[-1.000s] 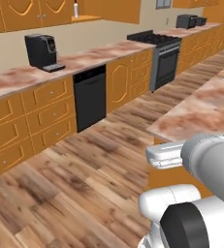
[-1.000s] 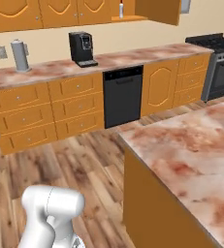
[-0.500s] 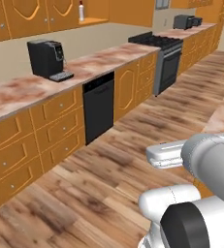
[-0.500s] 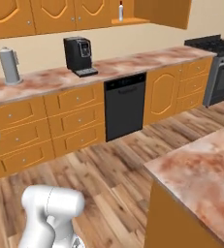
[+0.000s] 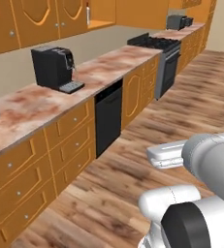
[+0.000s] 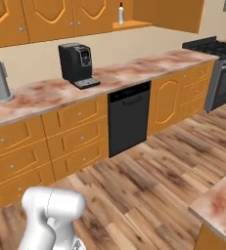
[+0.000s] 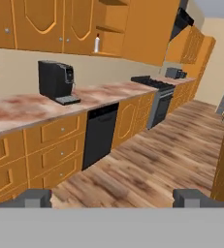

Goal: There is a bowl on the dining counter. Grab a lemon wedge from the fridge and place it in the bowl. Then get the liquor bottle and glass cup from the cabinet and place them next to the bowl.

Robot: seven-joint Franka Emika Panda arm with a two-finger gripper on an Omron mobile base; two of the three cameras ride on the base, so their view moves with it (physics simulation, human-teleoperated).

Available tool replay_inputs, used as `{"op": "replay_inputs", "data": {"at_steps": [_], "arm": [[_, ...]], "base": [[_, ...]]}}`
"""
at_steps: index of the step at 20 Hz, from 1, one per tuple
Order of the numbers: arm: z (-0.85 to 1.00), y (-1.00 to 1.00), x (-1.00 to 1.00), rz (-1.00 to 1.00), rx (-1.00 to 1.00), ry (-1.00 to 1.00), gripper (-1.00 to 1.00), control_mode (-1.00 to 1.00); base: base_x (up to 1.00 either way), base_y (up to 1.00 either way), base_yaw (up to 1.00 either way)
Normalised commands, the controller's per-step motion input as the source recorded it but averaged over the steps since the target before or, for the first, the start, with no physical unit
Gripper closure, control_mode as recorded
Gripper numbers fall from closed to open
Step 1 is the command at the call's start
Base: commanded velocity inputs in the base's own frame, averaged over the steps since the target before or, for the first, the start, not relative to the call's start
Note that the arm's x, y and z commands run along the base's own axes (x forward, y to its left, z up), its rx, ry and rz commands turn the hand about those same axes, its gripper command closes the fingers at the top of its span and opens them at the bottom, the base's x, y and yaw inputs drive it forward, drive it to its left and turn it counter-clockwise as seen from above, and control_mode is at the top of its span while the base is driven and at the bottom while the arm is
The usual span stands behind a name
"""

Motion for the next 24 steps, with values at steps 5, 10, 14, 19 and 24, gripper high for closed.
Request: {"op": "replay_inputs", "data": {"at_steps": [5,10,14,19,24], "arm": [[0.00,0.00,0.00,0.00,0.00,0.00,-1.00,1.00],[0.00,0.00,0.00,0.00,0.00,0.00,-1.00,1.00],[0.00,0.00,0.00,0.00,0.00,0.00,-1.00,1.00],[0.00,0.00,0.00,0.00,0.00,0.00,-1.00,1.00],[0.00,0.00,0.00,0.00,0.00,0.00,-1.00,1.00]], "base": [[1.00,0.68,-0.27],[1.00,0.46,-0.25],[1.00,0.03,-0.08],[1.00,-0.22,0.09],[1.00,-0.40,0.29]]}}
